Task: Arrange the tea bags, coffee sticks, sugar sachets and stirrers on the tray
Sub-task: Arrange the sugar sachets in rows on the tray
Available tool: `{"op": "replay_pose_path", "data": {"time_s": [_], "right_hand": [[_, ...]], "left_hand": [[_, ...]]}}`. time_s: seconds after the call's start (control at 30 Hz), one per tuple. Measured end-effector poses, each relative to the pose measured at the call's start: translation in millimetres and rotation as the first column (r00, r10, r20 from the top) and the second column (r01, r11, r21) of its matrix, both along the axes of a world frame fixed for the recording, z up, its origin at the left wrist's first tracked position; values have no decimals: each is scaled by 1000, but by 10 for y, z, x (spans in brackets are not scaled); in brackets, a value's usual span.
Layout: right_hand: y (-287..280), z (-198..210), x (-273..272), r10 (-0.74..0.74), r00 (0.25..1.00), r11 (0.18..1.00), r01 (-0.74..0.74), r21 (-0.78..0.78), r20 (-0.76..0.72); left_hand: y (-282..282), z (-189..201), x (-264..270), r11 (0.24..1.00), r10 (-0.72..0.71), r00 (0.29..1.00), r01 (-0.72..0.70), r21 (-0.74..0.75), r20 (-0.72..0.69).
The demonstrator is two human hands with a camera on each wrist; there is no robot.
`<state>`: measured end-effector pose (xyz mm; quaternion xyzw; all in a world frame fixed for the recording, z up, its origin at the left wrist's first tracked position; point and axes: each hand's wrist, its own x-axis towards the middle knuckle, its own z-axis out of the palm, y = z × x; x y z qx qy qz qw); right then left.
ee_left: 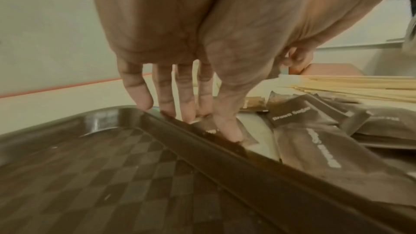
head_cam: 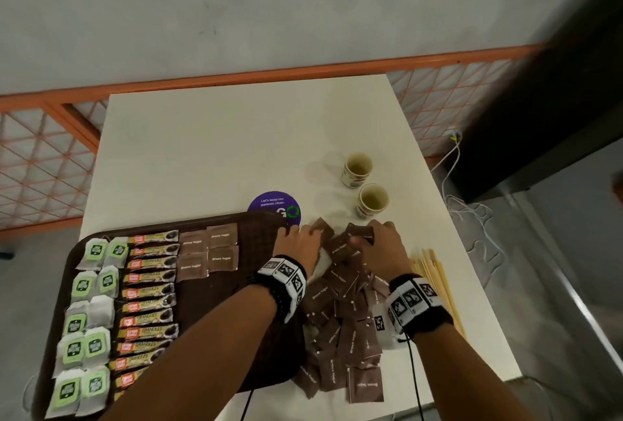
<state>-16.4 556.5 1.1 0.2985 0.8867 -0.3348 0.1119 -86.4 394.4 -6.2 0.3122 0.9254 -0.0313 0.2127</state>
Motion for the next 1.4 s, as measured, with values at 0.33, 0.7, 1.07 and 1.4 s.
{"op": "replay_pose_path", "data": {"time_s": [0.33, 0.7, 1.07, 1.4], "right_hand": [[-140, -131, -65, -131, 982, 962, 159, -222, 138], [-207, -224, -218, -26, 982, 996, 42, -82, 187], [-52, 70, 323, -392, 919, 679, 249, -691, -53], [-429, 249, 321, -110, 992, 634, 26, -773, -57]], "left_hand": [[73, -53, -71, 1000, 3, 983, -5, 11, 185], [84, -31, -27, 996, 74, 984, -82, 44, 161], [4, 44, -15, 809, 254, 876, -424, 407, 409], [-386, 246, -69, 348, 3, 411, -855, 384, 912]]}}
